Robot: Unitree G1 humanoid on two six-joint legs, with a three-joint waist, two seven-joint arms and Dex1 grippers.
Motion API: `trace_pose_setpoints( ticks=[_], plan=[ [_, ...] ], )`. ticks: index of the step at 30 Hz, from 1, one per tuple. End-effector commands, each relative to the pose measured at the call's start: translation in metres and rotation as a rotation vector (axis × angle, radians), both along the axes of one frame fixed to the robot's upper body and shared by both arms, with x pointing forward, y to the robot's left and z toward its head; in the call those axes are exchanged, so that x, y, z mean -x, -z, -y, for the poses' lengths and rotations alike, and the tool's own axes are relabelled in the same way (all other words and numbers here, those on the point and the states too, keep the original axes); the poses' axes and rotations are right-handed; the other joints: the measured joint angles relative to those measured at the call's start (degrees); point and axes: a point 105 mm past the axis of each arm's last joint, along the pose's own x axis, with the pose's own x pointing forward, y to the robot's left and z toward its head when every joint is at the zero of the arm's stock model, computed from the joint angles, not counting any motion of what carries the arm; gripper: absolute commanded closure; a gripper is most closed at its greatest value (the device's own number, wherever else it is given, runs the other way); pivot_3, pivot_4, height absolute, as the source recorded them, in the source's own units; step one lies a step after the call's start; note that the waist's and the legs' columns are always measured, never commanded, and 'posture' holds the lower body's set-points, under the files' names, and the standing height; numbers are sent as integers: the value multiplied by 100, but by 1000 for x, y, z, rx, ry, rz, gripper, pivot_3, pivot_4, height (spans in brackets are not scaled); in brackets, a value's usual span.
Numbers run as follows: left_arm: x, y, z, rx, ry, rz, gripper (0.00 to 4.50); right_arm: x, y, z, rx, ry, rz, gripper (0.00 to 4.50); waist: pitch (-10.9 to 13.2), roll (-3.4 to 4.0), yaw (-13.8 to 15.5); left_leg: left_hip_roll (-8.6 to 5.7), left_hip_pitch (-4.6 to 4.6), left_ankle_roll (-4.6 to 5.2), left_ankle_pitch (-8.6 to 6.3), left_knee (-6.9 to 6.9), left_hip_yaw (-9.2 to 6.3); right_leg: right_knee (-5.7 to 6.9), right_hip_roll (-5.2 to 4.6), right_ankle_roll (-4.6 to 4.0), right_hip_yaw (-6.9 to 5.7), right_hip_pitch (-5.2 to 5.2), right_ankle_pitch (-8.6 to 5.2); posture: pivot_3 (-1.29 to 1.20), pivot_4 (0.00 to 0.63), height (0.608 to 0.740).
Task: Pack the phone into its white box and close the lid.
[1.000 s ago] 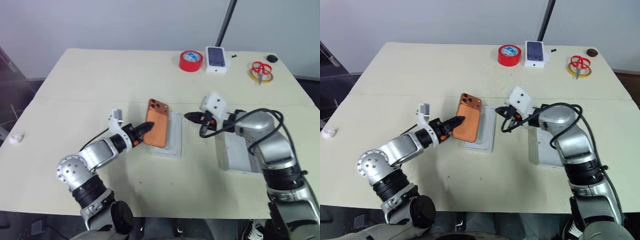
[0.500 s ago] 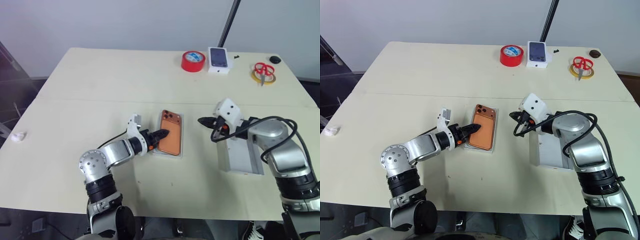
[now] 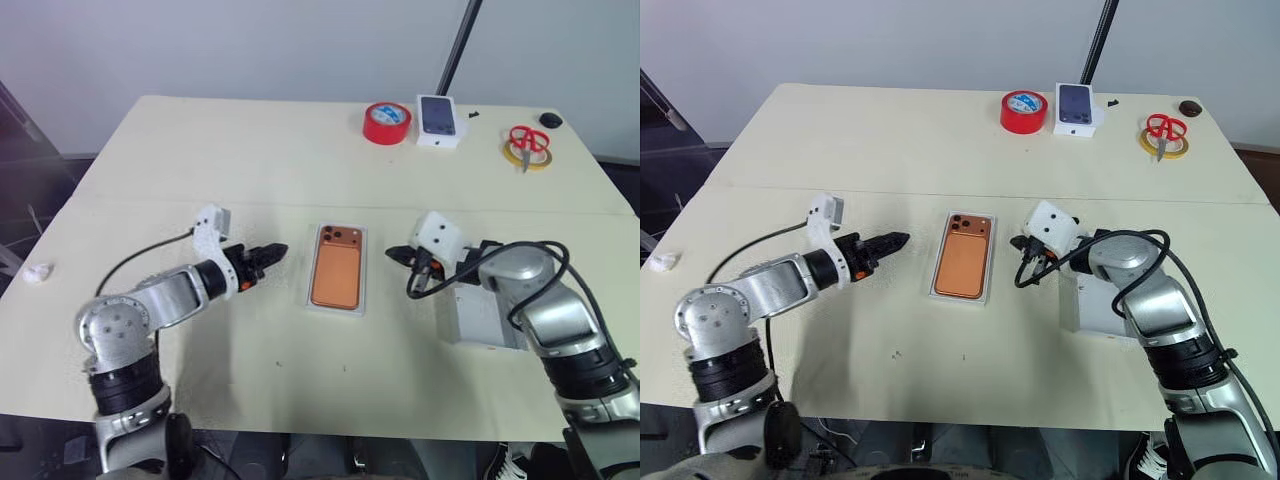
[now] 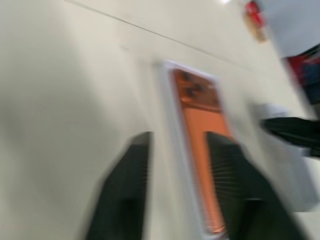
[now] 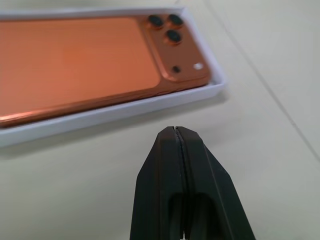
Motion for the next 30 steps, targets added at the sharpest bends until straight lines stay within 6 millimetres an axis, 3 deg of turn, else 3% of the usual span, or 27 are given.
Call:
trace_pose_setpoints(
  ticks=[1,9,17,24,30],
  plan=[
    [-4,-1,9,-77,30,85,4441,-10,-2,-2,47,34,28,4500,0,0,6,0,0,0,0,0,0,0,-1,-1,0,0,0,0,150,718],
    [-19,30,36,-303,143,162,4441,-15,12,-22,111,46,29,4500,0,1,-6,2,-1,7,-4,-3,1,-1,0,-2,0,-2,0,0,150,718],
    [-16,37,96,-294,369,192,4441,-1,13,-42,92,-23,7,4500,0,1,26,0,-4,15,-7,1,1,0,0,0,-3,-3,0,0,150,718],
    [4,38,147,-243,568,189,4441,13,12,-16,143,0,-12,4500,-1,2,137,-5,-11,25,-12,7,0,-4,-3,1,-8,-1,0,0,150,718],
    [14,37,181,-194,668,177,4441,29,14,22,210,70,-44,4500,-3,5,159,-12,-23,36,-18,19,-4,-9,-6,3,-13,0,-1,0,150,718]
  ],
)
